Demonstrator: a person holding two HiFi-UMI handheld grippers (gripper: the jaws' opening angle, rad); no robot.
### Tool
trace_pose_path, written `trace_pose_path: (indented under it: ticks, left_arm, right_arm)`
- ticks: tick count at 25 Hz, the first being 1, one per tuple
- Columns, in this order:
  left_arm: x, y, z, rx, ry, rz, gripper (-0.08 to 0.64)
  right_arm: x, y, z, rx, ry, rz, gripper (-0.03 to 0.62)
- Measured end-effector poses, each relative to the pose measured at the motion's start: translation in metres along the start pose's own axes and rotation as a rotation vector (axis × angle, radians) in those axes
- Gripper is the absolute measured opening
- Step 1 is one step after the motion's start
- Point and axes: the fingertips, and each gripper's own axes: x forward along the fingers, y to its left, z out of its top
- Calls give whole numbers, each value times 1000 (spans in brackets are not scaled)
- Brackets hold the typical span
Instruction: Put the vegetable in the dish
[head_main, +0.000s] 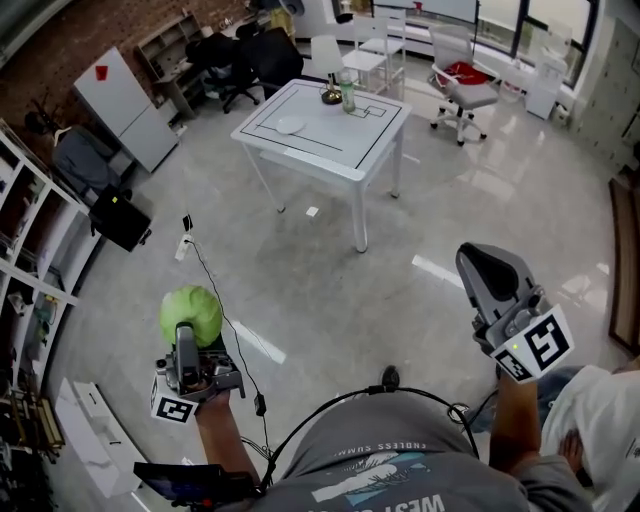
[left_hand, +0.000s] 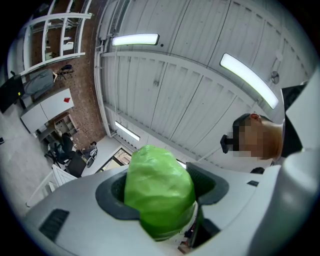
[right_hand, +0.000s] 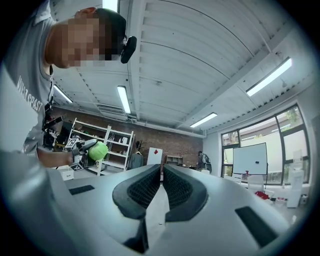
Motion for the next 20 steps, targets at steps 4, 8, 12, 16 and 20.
trace_pose_path:
  ticks: [4,8,12,16,20]
  left_arm:
    - [23,7,-16,-33,-20,6,288]
    - [43,15,-29,-64,-48,7,288]
    - [60,18,-36,-98,-79,-2,288]
    - [75,26,-42,-103,-79,-7,288]
    - [86,44,-41,-99,-65,-13,288]
  right_arm:
    - [11,-28,-9,10,-7,21,9]
    - [16,-50,-14,11,-16,37,9]
    - [20,-67,-13,7,-29,49,9]
    - [28,-80,-19,11,-29,52,9]
    - [44,-83,-27,22,-13,46,9]
